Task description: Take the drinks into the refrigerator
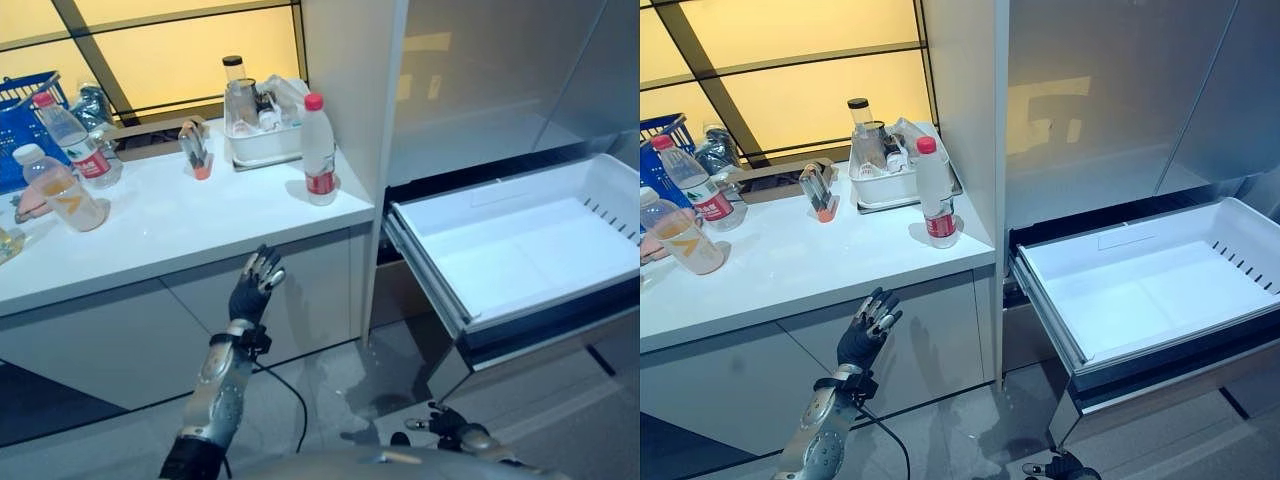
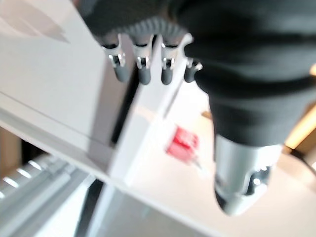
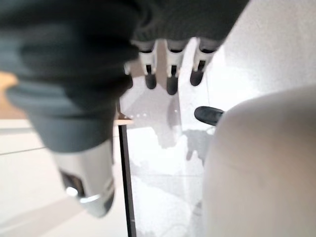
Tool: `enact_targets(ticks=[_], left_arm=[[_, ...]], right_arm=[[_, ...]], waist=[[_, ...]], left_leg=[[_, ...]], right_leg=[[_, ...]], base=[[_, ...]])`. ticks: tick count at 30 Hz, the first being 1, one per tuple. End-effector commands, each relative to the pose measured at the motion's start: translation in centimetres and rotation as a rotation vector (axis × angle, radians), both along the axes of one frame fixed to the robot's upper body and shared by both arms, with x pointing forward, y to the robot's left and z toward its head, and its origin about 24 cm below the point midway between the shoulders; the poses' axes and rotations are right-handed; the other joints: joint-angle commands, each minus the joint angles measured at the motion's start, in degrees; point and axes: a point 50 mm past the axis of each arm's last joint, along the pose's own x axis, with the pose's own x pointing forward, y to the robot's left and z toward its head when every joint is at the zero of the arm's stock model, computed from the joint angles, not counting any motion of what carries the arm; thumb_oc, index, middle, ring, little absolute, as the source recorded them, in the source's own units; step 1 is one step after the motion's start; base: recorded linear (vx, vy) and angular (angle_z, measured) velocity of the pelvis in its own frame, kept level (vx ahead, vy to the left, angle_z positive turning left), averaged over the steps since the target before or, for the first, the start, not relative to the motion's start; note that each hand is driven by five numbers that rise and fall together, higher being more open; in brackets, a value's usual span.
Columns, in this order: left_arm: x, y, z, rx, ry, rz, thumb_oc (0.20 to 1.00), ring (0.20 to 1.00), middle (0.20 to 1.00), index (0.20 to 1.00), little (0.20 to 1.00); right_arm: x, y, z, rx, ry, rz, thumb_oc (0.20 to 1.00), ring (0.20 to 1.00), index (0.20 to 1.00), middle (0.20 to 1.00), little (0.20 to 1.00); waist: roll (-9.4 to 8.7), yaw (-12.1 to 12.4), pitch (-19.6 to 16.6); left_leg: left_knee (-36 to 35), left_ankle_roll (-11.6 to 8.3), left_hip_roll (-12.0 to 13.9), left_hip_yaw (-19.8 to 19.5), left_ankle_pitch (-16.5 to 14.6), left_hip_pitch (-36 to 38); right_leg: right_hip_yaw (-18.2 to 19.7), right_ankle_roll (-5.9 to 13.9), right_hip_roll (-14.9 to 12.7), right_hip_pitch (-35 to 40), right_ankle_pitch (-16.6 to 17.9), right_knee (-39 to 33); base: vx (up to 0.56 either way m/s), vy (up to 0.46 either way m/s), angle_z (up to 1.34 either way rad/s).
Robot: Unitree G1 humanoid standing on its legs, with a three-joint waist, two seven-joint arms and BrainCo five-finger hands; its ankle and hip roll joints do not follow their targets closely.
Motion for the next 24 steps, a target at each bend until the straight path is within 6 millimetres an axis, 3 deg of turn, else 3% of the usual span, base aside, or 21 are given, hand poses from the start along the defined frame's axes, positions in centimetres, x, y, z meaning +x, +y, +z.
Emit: enact_targets(ticks=[1, 3, 4, 6, 7, 16, 24], left_arm=[[1.4, 0.2, 5.5, 0.016, -0.277, -0.003, 1.000, 1.000, 1.000, 1.000, 1.000], [1.6, 0.4, 7.2, 0.036, -0.352, 0.012, 1.000, 1.000, 1.000, 1.000, 1.000], [1.6, 1.6, 8.3, 0.070, -0.402, 0.061, 1.000, 1.000, 1.000, 1.000, 1.000], [1.8, 1.9, 9.4, 0.071, -0.448, 0.073, 1.000, 1.000, 1.000, 1.000, 1.000], [2.2, 1.9, 11.0, 0.068, -0.508, 0.082, 1.000, 1.000, 1.000, 1.000, 1.000], [6.3, 3.3, 15.0, 0.137, -0.579, 0.274, 1.000, 1.000, 1.000, 1.000, 1.000], [8.9, 4.6, 17.0, 0.191, -0.567, 0.342, 1.000, 1.000, 1.000, 1.000, 1.000]], right_arm=[[2.8, 1.6, 0.6, 0.042, -0.062, 0.010, 1.000, 1.000, 1.000, 1.000, 1.000], [2.6, 1.6, 0.5, 0.043, -0.057, 0.014, 1.000, 1.000, 1.000, 1.000, 1.000], [2.8, 0.4, 0.9, 0.052, -0.093, 0.005, 1.000, 1.000, 1.000, 1.000, 1.000], [2.2, 0.8, 0.8, 0.047, -0.105, 0.038, 1.000, 1.000, 1.000, 1.000, 1.000], [1.5, 0.5, 0.5, 0.032, -0.077, 0.037, 1.000, 1.000, 1.000, 1.000, 1.000], [2.0, 1.3, 1.1, 0.053, -0.142, 0.128, 1.000, 1.000, 1.000, 1.000, 1.000], [2.4, 1.0, 2.5, 0.067, -0.227, 0.179, 1.000, 1.000, 1.000, 1.000, 1.000]], waist=[[-3.85, 0.16, 0.27], [-3.87, 0.01, 0.22], [-4.03, -0.39, 0.12], [-4.15, -0.77, 0.23], [-4.22, -0.88, 0.23], [-4.06, -2.56, -0.57], [-3.93, -3.87, -1.01]], left_leg=[[0.77, 2.30, -4.13, -0.71, 0.22, -3.36], [0.64, 2.26, -4.14, -0.63, 0.18, -3.27], [0.63, 2.13, -4.03, -0.46, 0.27, -3.35], [0.65, 2.04, -3.93, -0.25, 0.19, -3.30], [0.68, 2.11, -3.96, -0.44, 0.13, -3.26], [0.59, 1.91, -3.86, -0.07, 0.03, -2.75], [0.65, 1.80, -3.93, 0.14, 0.70, -3.07]], right_leg=[[-1.22, 1.79, -0.19, 5.85, -6.46, 2.50], [-1.17, 1.79, -0.18, 5.92, -6.37, 2.40], [-1.09, 1.76, -0.11, 5.65, -6.24, 2.39], [-1.00, 1.75, -0.08, 5.61, -6.36, 2.54], [-1.00, 1.80, -0.10, 5.62, -6.36, 2.60], [-0.99, 1.91, -0.02, 5.89, -6.51, 3.00], [-0.90, 2.11, -0.09, 5.42, -6.09, 3.13]], base=[[0.00, 0.000, 0.00], [0.00, 0.000, 0.00], [0.00, 0.000, 0.00], [-0.01, -0.014, -0.04], [0.01, -0.007, -0.05], [0.00, 0.000, 0.00], [0.00, 0.000, 0.00]])
